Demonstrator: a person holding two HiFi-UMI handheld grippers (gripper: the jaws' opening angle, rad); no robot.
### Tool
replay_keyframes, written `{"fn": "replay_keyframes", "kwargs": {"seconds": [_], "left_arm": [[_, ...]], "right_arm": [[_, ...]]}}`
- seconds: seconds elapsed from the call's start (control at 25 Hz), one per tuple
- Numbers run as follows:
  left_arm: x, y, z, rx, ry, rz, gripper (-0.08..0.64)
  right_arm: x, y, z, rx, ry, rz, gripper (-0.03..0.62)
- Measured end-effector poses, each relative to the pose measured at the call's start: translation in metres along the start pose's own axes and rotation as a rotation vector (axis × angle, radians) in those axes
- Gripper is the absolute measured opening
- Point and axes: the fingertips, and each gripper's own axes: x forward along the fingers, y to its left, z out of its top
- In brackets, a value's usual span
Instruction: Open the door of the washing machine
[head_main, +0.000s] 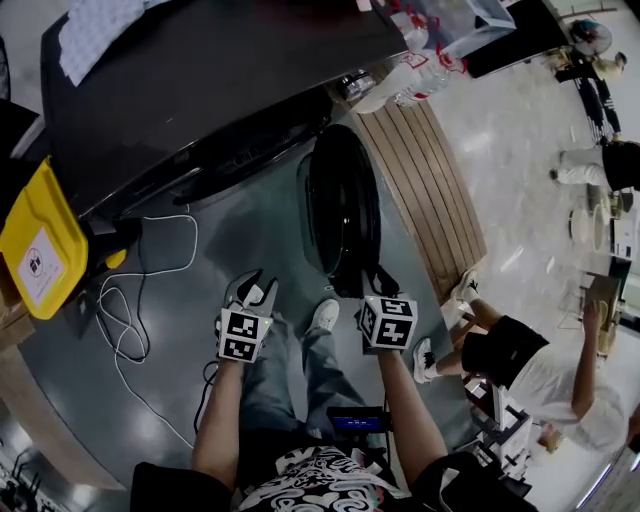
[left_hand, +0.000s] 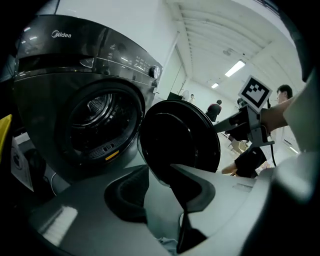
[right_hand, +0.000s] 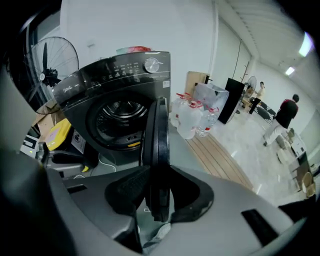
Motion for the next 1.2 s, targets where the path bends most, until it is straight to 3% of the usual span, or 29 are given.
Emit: {"fn": "replay_keyframes", "kwargs": {"seconds": [0.24,0.44,0.68,0.76,0.84,0.92,1.08,1.2], "left_arm": [[-0.008,0.017,-0.004,-0.009,-0.009,0.030,0.123],[-0.014,0.025,-0.003,-0.019,-0.025,0.045,0.118],[-0.026,0.029,0.010,0.002,-0.054,0.089,0.118],[-0.036,0.024,0.022,-0.010,-0.093,0.112,0.117],[-0.051,0.013,0.038,-0.036,-0.143,0.138,0.114],[-0.072,-0.002,0.055,-0.068,-0.209,0.172,0.104],[-0.123,-0.037,0.093,-0.144,-0.380,0.283,0.098],[-0.157,-0.068,0.115,-0.176,-0.487,0.377,0.087]], "right_arm": [[0.002,-0.057,0.004,-0.047,-0.018,-0.139,0.129],[0.006,-0.099,0.011,-0.026,-0.044,-0.259,0.115],[0.008,-0.129,0.026,0.027,-0.080,-0.301,0.086],[-0.005,-0.130,0.034,0.119,-0.178,-0.245,0.047],[-0.025,-0.118,0.039,0.217,-0.286,-0.119,0.005],[-0.050,-0.100,0.039,0.236,-0.352,-0.001,0.003],[-0.106,-0.056,0.044,0.153,-0.432,0.205,0.003],[-0.151,-0.030,0.054,0.012,-0.505,0.311,0.003]]}}
